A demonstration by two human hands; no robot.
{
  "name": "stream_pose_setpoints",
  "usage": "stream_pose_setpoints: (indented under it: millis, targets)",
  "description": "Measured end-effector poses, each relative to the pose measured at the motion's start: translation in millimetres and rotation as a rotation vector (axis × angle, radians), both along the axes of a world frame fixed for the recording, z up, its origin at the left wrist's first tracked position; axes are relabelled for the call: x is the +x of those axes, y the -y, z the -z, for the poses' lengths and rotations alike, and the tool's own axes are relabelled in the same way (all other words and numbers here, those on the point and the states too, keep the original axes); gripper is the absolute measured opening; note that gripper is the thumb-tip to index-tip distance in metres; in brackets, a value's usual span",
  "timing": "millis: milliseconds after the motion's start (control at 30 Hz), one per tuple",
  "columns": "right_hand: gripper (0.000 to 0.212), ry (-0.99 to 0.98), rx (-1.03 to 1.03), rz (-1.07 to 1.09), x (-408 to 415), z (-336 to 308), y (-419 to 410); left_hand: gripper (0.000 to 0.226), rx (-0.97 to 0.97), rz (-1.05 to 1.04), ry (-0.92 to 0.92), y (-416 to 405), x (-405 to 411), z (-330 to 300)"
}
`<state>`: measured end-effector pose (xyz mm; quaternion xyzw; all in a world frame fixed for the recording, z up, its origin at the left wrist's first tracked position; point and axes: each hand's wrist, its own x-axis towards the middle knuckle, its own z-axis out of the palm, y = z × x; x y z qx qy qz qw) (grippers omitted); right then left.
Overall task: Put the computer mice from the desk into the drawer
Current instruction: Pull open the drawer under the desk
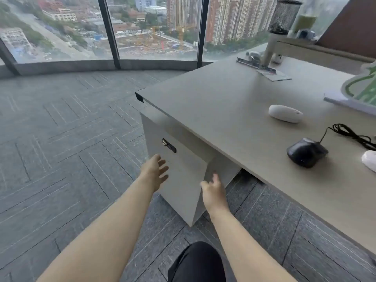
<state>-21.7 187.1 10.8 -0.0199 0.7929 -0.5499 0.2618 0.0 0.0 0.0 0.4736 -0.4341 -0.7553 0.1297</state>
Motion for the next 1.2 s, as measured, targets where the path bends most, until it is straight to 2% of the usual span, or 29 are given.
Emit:
stream_pose_setpoints:
  millis: [100, 200, 300, 433, 500, 633, 700, 800, 967, 1067, 1200]
  targets:
    - [0.057, -0.046, -0.067, 0.056, -10, 3, 10, 0.040, 0.026, 0.003, 0.000, 11, -23, 2]
    - [0.045, -0.099, -0.047, 0.115, -13, 6, 14, 0.025, -0.042, -0.021, 0.019, 19, -48, 4]
    - [0.047, -0.111, -0.057, 0.146, -12, 8, 16, 0.020, -0.092, -0.079, 0.033, 23, -64, 9]
    - [0.041, -0.160, -0.034, 0.172, -12, 8, 16, 0.017, -0.060, -0.155, 0.069, 29, -75, 20]
    - [0.042, -0.153, -0.053, 0.174, -12, 7, 15, 0.019, -0.011, -0.192, 0.057, 30, -77, 19]
    - [0.039, -0.147, -0.048, 0.123, -7, 5, 11, 0.023, -0.058, -0.205, 0.052, 26, -74, 18]
    - [0.037, -0.140, -0.048, 0.071, 0, 3, 7, 0.028, -0.023, -0.250, 0.040, 24, -64, 16]
    - [0.035, -0.121, -0.029, -0.010, 18, 4, 1, 0.020, -0.019, -0.343, 0.067, 25, -34, 16]
    - [0.036, -0.015, -0.064, -0.140, 55, 5, 0, 0.021, -0.072, -0.372, 0.036, 33, 36, 23]
    - [0.034, 0.010, -0.051, -0.274, 78, 12, 4, 0.008, -0.078, -0.400, 0.025, 41, 83, 25]
    - [0.032, 0.066, -0.045, -0.449, 112, 16, 14, 0.011, -0.098, -0.420, 0.019, 49, 144, 24]
